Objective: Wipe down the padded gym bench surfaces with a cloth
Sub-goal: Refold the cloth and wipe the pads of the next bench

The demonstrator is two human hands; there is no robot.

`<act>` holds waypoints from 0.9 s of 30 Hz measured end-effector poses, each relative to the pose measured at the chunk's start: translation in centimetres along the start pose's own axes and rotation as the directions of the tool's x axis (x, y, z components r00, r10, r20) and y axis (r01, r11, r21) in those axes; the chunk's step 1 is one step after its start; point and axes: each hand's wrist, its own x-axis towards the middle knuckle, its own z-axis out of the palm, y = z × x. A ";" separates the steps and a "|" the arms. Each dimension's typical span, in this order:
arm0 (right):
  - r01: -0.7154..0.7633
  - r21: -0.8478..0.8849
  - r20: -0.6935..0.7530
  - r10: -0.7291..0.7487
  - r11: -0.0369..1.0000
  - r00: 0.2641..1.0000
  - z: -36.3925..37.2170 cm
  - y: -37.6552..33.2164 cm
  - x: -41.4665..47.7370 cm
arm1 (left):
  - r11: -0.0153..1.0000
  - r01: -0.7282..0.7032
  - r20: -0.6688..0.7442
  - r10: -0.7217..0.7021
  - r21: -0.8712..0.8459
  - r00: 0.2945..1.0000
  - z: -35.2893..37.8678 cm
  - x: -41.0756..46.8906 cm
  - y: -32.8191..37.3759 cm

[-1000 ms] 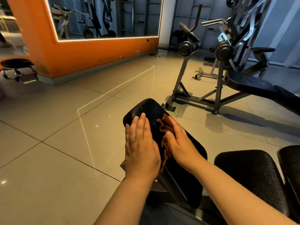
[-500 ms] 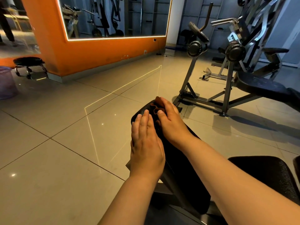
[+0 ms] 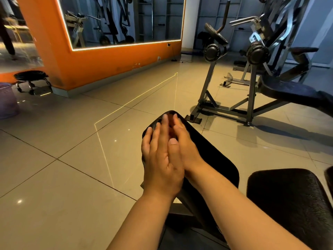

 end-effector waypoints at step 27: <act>-0.231 -0.417 -0.229 0.144 0.879 0.963 -5.0 11.7 -8.2 | 0.465 -0.358 0.349 0.109 0.810 0.931 3.6 8.5 1.6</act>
